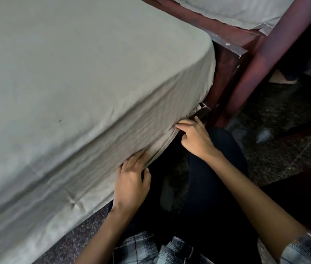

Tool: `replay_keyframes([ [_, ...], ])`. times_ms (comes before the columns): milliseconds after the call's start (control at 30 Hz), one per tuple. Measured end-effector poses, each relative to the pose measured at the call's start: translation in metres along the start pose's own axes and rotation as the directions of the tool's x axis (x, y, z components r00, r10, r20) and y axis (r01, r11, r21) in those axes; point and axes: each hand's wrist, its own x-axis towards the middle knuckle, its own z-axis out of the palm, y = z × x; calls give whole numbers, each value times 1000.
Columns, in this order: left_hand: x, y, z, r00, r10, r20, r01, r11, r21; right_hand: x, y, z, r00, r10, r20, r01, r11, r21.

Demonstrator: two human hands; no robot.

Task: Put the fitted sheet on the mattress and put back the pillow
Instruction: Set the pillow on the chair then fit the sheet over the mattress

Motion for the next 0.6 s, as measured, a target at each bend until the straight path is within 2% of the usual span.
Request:
replay_keyframes([
  [100,-15,-9,-7,999,-26,-34,28,998,62,4,4,-1,992,-98,74,112,970,-214],
  [200,-29,-21,-12,997,18,-75,-12,997,78,5,-1,-2,972,-2,234,84,937,-338],
  [367,-28,-17,-7,990,111,-83,-109,994,27,12,-7,6,968,0,252,128,862,-491],
  [433,-22,-17,-5,993,95,-64,-90,994,66,15,-10,7,964,41,264,103,854,-510],
  [533,-20,-23,-4,997,71,-28,-66,985,157,16,-11,5,942,46,332,106,899,-425],
  [600,-22,-25,-3,994,106,-3,-103,974,203,12,-5,-7,949,32,314,10,992,-129],
])
